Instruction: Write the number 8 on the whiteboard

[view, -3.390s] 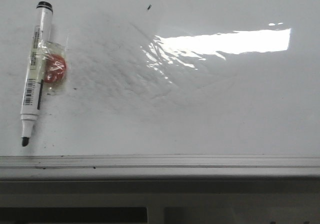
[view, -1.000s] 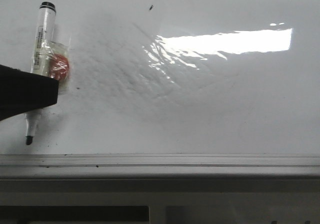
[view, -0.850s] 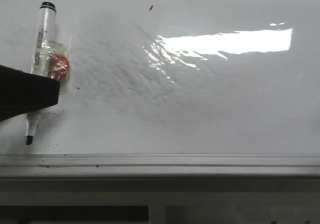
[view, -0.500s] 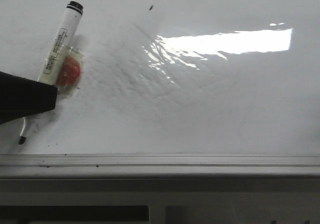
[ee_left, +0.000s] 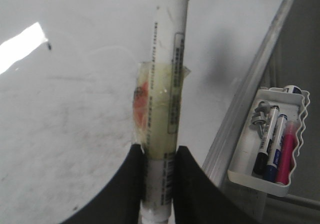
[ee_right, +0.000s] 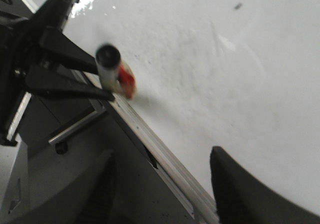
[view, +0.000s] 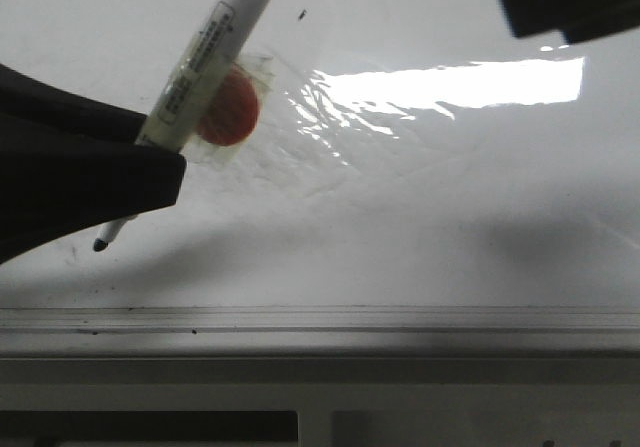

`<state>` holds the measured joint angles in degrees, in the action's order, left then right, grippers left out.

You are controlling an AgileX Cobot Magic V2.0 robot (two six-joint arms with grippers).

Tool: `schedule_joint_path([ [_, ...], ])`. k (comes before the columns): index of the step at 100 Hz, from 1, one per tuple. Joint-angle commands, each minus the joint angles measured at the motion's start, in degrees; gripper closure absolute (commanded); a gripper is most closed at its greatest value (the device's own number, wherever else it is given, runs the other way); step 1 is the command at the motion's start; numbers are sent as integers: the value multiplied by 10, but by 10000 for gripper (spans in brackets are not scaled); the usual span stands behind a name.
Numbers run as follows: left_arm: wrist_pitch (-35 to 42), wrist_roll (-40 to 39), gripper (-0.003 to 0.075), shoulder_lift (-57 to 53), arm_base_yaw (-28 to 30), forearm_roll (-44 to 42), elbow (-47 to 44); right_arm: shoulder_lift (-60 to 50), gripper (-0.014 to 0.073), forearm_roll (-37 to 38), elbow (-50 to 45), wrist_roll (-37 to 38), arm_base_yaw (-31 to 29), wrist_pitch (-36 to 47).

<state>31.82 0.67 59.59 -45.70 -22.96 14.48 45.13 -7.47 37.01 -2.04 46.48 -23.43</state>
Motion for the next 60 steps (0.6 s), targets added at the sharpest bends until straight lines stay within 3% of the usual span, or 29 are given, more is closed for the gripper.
schedule_joint_path([
  [1,55,-7,741,-3,-1,-23,24,37,230,-4,38,-7,19,76],
  [46,63,-7,741,-2,-1,-26,26,190,236,-24,137,-1,57,114],
  [60,63,-7,740,-2,-1,-24,26,204,417,-45,138,0,57,101],
])
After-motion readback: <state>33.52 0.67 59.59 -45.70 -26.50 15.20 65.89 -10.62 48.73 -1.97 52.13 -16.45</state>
